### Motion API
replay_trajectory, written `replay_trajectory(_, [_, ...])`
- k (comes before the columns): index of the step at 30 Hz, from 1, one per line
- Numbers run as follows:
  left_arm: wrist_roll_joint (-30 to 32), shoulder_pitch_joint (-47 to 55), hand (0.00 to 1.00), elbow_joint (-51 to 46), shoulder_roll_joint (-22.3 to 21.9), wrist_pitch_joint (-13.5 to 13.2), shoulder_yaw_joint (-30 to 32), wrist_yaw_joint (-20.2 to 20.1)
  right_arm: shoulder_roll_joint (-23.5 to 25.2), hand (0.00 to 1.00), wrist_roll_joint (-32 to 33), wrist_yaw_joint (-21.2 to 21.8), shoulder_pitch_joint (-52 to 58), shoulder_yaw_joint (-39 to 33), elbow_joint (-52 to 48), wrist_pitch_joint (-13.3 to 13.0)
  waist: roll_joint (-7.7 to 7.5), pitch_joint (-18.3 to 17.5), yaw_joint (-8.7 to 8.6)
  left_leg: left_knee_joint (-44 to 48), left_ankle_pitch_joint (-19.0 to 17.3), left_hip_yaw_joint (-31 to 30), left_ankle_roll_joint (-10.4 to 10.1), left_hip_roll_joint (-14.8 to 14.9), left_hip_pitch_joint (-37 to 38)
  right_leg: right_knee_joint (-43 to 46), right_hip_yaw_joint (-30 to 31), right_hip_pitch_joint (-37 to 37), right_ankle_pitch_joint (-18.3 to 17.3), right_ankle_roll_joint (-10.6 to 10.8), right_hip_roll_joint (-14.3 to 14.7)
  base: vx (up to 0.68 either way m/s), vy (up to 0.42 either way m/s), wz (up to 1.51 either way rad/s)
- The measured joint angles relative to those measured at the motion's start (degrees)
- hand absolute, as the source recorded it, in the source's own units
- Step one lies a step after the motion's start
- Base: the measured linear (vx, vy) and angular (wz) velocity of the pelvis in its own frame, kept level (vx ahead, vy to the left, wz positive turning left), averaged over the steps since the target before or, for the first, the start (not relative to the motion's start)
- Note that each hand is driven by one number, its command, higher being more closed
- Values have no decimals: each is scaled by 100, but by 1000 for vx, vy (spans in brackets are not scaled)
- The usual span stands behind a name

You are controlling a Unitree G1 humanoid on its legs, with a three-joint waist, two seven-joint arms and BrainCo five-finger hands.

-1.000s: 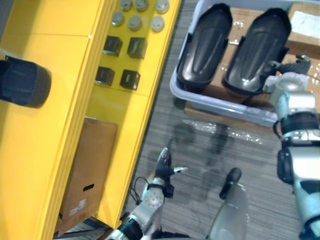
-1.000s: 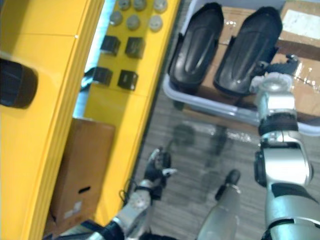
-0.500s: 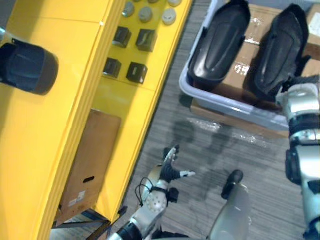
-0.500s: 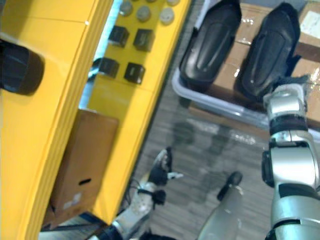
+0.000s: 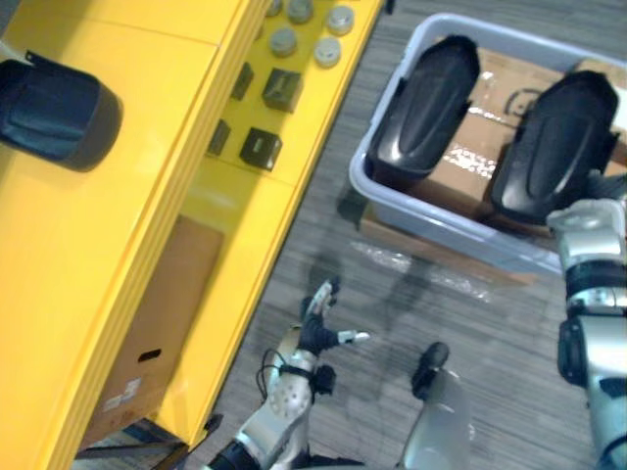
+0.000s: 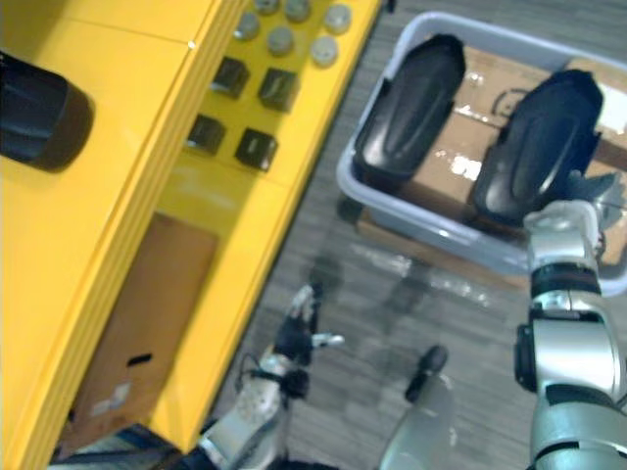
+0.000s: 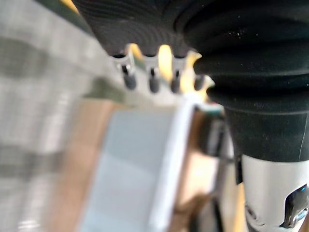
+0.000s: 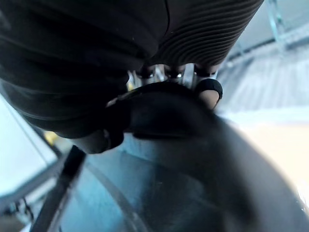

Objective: Walk over and take plastic housings, then place them on the shelf

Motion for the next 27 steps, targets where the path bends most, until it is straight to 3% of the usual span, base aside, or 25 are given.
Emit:
replay_trajectory(7, [-204, -442, 0, -295, 168, 57, 269, -140, 13, 100, -423, -435, 428, -69, -443, -128, -364, 16, -312, -149, 1, 111, -27, 131, 417, -382, 21, 433, 148, -31, 204, 22, 1, -10])
replay_trajectory(12, [-203, -968, 0, -345, 169, 319, 377, -150, 77, 100, -582, -606, 581, -56, -444, -199, -461, 30, -434, -315, 23, 140, -59, 150, 673, -583, 54, 669, 193, -34, 289, 4, 2, -4])
replay_trajectory(18, [-266, -1652, 0, -183, 160, 897, 495, -369, 88, 100, -946, -840, 574, 142, -781, -547, -489, 43, -581, -435, 56, 268, -104, 238, 802, -819, 185, 718, 319, -53, 412, 22, -3, -13])
replay_trajectory(20, [-671, -2378, 0, 649, 98, 1293, 515, -405, 130, 100, -1097, -823, 470, 429, -975, -733, -547, 73, -608, -497, 56, 449, -107, 277, 963, -825, 355, 703, 356, -56, 429, 36, -2, -29])
replay_trajectory(27, [-1051, -3434, 0, 1944, -193, 1818, 524, -165, 526, 100, -1103, -797, 109, 695, -1004, -803, -654, 77, -772, -507, 29, 576, -140, 362, 945, -832, 510, 546, 372, -81, 501, 23, -9, -15])
